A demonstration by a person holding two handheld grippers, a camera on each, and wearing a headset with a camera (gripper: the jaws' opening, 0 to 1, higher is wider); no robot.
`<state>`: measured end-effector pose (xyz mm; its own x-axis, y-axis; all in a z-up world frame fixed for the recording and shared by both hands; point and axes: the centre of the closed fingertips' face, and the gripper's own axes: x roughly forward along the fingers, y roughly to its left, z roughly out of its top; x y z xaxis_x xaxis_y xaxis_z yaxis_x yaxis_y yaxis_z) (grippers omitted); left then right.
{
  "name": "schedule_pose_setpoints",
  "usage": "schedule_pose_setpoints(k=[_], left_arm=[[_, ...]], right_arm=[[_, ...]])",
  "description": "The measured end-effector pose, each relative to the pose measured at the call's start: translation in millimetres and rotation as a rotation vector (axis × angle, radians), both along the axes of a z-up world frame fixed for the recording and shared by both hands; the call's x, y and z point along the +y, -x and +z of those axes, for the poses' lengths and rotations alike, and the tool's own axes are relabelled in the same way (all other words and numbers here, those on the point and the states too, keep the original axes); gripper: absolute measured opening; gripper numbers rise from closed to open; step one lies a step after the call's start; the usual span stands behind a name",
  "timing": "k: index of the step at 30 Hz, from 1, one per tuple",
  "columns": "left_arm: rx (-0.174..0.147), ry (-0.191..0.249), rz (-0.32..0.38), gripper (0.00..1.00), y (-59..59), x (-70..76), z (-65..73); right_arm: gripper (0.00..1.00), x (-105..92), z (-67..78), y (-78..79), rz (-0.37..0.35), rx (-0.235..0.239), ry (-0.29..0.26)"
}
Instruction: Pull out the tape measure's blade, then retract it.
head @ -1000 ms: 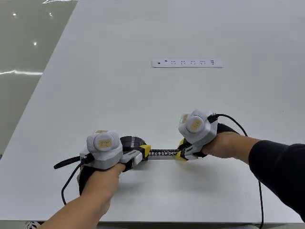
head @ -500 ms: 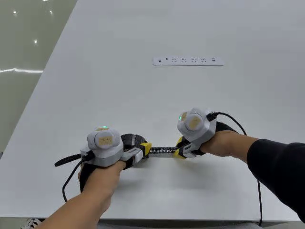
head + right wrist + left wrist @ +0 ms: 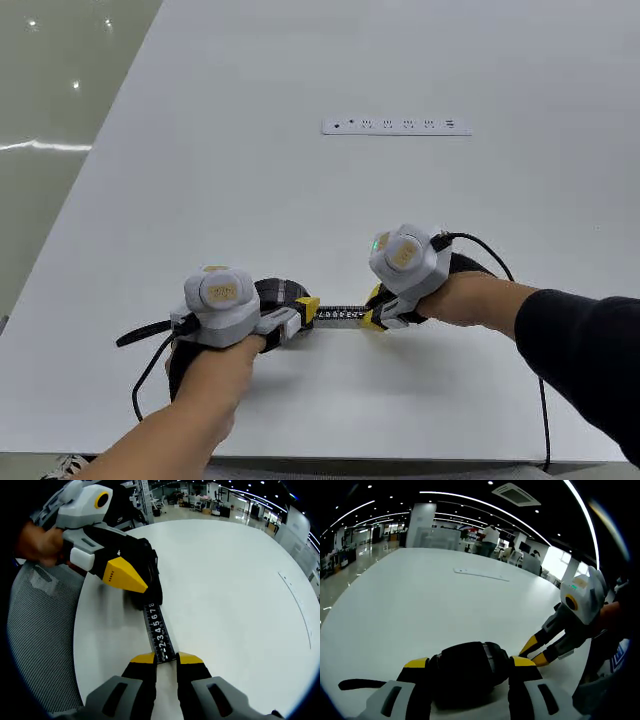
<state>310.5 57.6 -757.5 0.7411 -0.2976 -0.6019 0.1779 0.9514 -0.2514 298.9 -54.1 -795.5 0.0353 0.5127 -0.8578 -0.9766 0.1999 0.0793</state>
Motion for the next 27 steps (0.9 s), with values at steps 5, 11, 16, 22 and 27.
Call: schedule_pose_setpoints(k=[5, 11, 16, 22, 27], left_arm=[[-0.001, 0.001, 0.002, 0.58, 0.2, -0.3, 0.2], [0.0, 0.002, 0.002, 0.58, 0.4, -0.9, 0.2], [0.0, 0.002, 0.003, 0.58, 0.4, -0.8, 0.1], [-0.004, 0.003, 0.004, 0.58, -0.4, -0.3, -0.1], [-0.003, 0.004, 0.003, 0.58, -0.7, 0.4, 0.0]], right_arm=[[0.1, 2.2, 0.2, -0.2, 0.005, -0.001, -0.001], [0.1, 2.9, 0.0, 0.4, 0.005, 0.0, -0.001], [0.1, 4.4, 0.0, 0.1, 0.004, -0.001, -0.001], [0.1, 6.7, -0.3, -0.4, 0.001, -0.001, -0.005], [0.1, 9.0, -0.1, 0.0, -0.007, 0.004, -0.015]])
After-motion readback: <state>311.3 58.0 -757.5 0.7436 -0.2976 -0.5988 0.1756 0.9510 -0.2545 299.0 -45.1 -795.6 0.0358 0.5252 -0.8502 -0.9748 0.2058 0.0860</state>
